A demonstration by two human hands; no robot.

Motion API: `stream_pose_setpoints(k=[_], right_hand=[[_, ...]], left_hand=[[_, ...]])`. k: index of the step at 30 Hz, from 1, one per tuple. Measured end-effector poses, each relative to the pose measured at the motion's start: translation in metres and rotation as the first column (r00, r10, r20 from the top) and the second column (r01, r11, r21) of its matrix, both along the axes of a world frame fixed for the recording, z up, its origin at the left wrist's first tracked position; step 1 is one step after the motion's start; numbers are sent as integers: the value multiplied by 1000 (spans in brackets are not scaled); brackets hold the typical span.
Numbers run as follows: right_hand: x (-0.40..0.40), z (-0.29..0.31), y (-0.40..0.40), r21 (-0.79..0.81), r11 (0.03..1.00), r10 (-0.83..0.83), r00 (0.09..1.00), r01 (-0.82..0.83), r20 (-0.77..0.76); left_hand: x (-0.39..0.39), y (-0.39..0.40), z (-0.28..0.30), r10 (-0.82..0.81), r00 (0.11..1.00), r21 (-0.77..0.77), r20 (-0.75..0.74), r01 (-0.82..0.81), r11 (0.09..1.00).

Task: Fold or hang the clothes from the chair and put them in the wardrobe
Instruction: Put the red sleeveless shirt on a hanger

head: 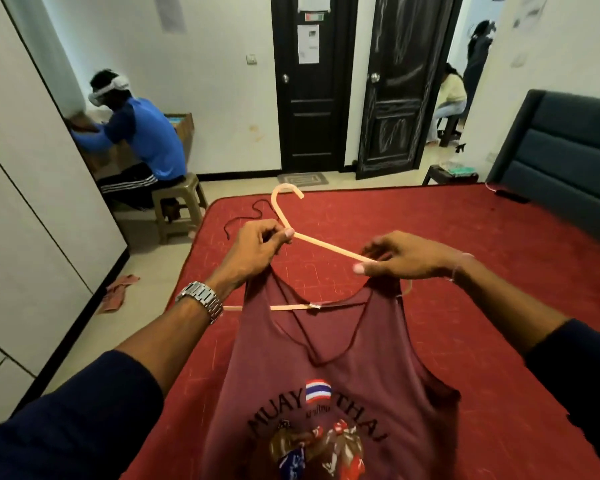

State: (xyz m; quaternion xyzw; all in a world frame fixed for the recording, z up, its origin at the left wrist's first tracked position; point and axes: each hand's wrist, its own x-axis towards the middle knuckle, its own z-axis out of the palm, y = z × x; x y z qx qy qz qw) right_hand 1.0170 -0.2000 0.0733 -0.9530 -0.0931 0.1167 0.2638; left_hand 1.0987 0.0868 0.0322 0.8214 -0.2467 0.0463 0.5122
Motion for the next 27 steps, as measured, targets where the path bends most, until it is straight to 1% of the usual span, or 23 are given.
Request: stream_pose_setpoints(k=[2, 3, 4, 6, 8, 11, 15, 18, 21, 24, 27], right_hand=[[-23, 19, -18, 13, 1000, 24, 993, -23, -113], [-32, 28, -23, 51, 999, 24, 992, -18, -125], [-40, 35, -24, 81, 997, 23, 994, -14, -105], [-51, 53, -18, 107, 994, 8, 1000, -7, -7], [-62, 75, -4, 126, 992, 5, 997, -15, 74], [-73, 106, 16, 189, 982, -10, 989, -18, 147], [-85, 142, 47, 183, 980, 32, 968, -79, 251], [-102, 169, 68, 194, 971, 70, 942, -139, 329], [-122, 191, 80, 229, 960, 59, 914, -163, 402], [-145, 210, 81, 220, 960, 43, 863, -176, 503], [-166, 230, 80, 247, 948, 41, 843, -203, 536]], left_hand=[[-8, 8, 24, 8, 1000, -17, 15, -8, 1000], [-14, 11, 36, 14, 1000, -17, 25, -13, 1000], [-19, 13, 46, 21, 999, -11, 34, -20, 1000], [-31, 14, 69, 17, 999, 10, 41, -17, 1000], [-45, 15, 91, 0, 999, -3, 43, 0, 1000], [-65, 14, 124, 4, 998, -18, 64, -3, 1000], [-94, 12, 162, 0, 994, 26, 114, -3, 1000], [-126, 12, 191, 3, 984, 75, 178, -17, 997], [-160, 11, 221, 40, 972, 78, 232, -60, 995], [-195, 14, 245, 74, 963, 86, 260, -100, 991], [-228, 31, 260, 103, 961, 77, 258, -127, 989]])
